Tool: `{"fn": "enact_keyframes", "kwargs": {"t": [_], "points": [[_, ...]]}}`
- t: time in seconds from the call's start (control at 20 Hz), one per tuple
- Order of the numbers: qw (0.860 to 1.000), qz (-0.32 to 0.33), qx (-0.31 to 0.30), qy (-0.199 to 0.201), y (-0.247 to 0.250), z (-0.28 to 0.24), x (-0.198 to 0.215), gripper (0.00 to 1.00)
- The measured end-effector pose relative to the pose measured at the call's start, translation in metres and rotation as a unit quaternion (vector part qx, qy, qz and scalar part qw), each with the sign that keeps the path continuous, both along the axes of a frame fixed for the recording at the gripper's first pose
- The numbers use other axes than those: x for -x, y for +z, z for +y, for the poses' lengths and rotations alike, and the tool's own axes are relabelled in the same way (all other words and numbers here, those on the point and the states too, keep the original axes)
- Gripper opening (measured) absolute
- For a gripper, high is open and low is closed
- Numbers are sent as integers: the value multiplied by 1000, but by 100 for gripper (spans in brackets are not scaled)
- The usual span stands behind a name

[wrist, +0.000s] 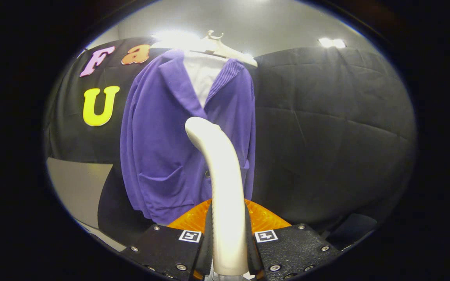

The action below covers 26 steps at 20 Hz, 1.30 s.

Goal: Iron the clothes twice with a garment steamer, once on the left side and once on the right side.

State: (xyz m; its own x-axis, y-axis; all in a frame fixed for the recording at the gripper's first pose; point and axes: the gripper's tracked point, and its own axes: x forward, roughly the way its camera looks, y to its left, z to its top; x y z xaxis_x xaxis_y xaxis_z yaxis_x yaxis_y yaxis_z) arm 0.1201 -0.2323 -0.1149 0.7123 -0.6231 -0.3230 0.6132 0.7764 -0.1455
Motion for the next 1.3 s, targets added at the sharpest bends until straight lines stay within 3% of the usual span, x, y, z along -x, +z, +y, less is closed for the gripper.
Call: {"fn": "enact_keyframes", "kwargs": {"t": [0.3,0.65,0.95,1.3], "points": [[998,-65,5,-14,56,-46,-29,35],[994,-101,36,-35,86,-87,-76,35],[993,-96,57,-35,73,-97,-114,35],[995,-48,85,-33,32,-98,-105,35]]}}
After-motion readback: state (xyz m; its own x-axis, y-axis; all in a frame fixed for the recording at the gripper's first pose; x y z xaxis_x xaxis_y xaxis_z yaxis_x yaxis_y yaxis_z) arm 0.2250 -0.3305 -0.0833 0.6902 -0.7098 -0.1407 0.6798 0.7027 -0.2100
